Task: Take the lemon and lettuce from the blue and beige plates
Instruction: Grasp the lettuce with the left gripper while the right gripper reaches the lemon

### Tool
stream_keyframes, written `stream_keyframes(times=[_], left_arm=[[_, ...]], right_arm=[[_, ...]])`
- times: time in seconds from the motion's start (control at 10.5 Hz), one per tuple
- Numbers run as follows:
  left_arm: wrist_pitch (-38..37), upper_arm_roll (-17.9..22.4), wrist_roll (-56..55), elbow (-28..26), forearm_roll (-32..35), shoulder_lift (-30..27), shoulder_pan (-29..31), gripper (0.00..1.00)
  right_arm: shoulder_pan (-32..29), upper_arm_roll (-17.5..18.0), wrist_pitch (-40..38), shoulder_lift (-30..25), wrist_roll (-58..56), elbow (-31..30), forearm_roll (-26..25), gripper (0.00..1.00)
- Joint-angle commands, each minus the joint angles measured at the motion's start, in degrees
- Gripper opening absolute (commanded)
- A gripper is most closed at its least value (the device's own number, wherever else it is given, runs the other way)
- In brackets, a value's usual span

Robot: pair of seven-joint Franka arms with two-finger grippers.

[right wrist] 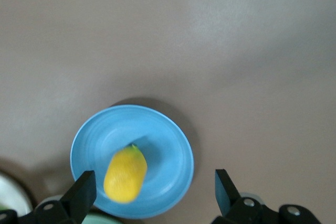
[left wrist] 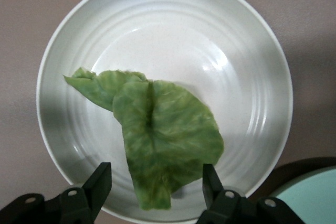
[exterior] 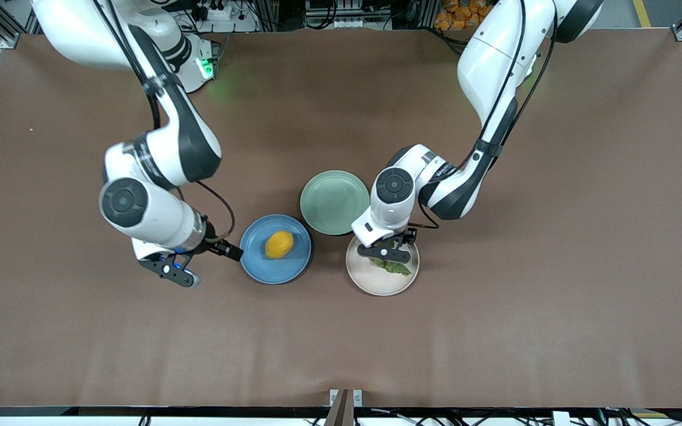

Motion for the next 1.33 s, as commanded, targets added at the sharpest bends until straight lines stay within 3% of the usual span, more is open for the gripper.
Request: stream_keyframes(times=[0.0, 0.38, 0.76, 0.86, 1.05, 1.24], left_arm=[[0.35, 0.3, -4.31, 1.38, 1.26, 1.48, -0.52, 0.72], [0.35, 0.3, -4.5, 1.38, 1.17, 1.57, -0.52, 0.5], [0.26, 0.3, -6.16, 1.21, 1.35, 0.87, -0.52, 0.05], [0.09, 0.21, -8.17, 1.21, 1.35, 0.0, -0.52, 0.0], [-0.53, 0.04, -12.13, 1.21, 1.26, -2.2, -0.44, 0.0], [-5.59, -0.05, -13.55, 1.29, 1.08, -7.8, 0.18, 0.0]], right_arm=[[1.6, -0.2, 3.65, 4.26, 7.46, 0.94, 0.37, 1.0], [3.62, -0.11, 9.9, 8.66, 15.01, 1.03, 0.54, 1.0], [8.36, -0.19, 10.08, 11.39, 20.48, 1.03, 6.16, 1.0], [8.9, -0.2, 10.69, 11.92, 20.75, 0.95, 6.08, 1.0], [9.25, -0.2, 11.66, 12.71, 20.84, 0.95, 5.99, 1.0], [9.69, -0.28, 11.58, 12.8, 20.75, 0.77, 5.73, 1.0]])
